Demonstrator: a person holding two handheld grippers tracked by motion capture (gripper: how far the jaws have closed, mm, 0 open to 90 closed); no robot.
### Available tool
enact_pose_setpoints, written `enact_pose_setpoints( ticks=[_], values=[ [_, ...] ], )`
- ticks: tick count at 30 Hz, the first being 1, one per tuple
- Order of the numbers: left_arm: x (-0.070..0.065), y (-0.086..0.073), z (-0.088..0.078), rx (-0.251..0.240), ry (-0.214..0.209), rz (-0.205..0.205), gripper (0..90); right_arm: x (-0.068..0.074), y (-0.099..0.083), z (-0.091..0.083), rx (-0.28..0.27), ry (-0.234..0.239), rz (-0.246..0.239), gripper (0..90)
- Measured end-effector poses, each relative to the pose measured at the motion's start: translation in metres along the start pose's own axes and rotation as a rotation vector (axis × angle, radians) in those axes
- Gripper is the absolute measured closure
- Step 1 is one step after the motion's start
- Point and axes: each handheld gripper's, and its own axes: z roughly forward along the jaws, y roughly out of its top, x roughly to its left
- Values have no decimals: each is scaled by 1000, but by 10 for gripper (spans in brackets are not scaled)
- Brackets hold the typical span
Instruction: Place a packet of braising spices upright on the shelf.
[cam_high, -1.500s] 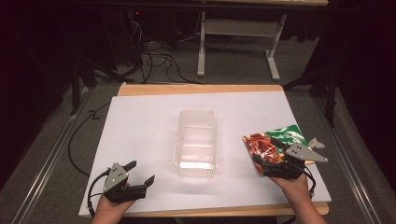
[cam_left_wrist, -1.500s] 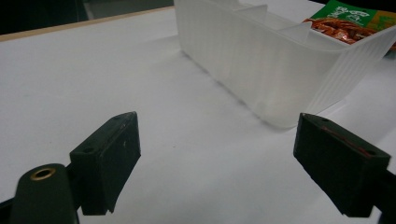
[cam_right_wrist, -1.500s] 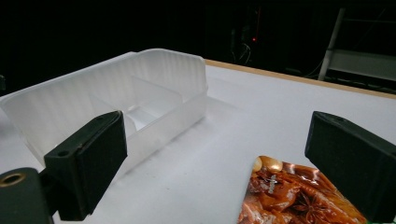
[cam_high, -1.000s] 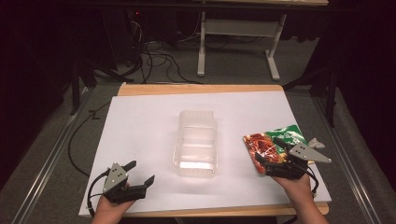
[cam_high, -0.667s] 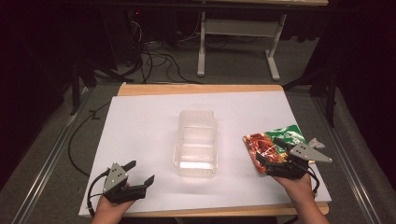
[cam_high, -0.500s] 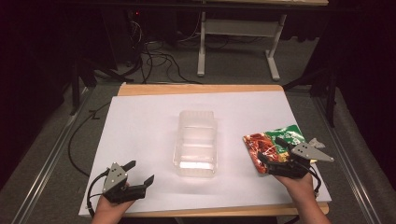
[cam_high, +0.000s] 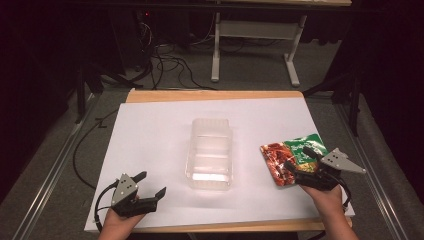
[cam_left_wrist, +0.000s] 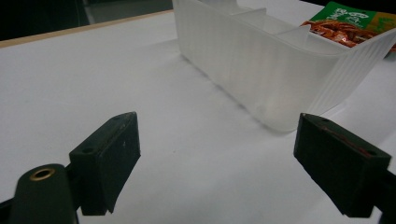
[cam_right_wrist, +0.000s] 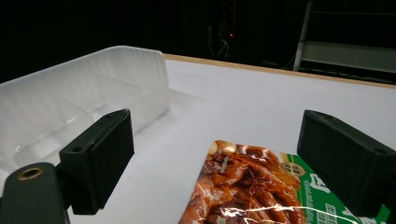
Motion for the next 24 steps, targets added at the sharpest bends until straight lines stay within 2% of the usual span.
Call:
enact_pose_setpoints(
  ticks=[7, 16, 24],
  values=[
    [-1, 2, 4, 0, -8, 7, 151, -11, -5, -5, 18, -22, 20, 98],
    [-2, 5, 11, 7, -21, 19, 151, -32, -14, -13, 34, -69, 85, 91],
    [-3, 6, 13, 8, -24, 19, 151, -52, -22, -21, 54, -133, 126, 98]
  ],
)
